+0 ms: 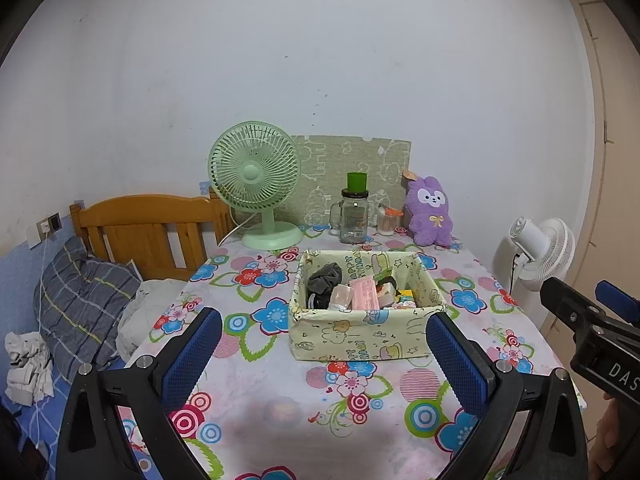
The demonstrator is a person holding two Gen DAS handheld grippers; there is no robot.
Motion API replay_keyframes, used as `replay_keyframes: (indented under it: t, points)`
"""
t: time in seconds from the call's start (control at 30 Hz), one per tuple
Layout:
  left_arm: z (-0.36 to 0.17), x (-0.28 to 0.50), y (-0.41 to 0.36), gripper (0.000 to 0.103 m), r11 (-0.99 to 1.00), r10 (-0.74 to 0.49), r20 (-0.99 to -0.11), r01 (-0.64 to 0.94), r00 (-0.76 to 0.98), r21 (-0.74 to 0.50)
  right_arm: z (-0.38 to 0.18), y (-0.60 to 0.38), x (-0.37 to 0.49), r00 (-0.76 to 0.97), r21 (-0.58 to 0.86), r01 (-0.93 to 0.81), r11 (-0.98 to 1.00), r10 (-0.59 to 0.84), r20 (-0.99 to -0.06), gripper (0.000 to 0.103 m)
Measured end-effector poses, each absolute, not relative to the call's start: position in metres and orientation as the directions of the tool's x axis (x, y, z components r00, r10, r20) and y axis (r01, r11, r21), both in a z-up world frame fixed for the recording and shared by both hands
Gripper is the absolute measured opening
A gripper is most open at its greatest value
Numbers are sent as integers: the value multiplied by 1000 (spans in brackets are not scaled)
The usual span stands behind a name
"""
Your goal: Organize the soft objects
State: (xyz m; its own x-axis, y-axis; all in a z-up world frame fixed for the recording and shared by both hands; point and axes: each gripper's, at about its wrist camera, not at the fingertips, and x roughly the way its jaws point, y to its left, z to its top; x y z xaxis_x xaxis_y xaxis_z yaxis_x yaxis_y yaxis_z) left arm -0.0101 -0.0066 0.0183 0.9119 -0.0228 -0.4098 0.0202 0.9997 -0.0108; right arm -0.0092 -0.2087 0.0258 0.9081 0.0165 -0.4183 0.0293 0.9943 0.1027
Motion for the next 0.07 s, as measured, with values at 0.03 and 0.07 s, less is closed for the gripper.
replay_keyframes:
  t: [0.03, 0.07]
  points:
    - [19, -10, -7, 103, 1000, -24, -408, 22, 913, -11, 26, -209, -9, 908, 102, 29, 994, 17, -419, 98]
    - [19, -10, -8, 103, 1000, -26, -407, 23, 913, -11, 26, -209, -9, 908, 101, 28, 994, 17, -419, 99]
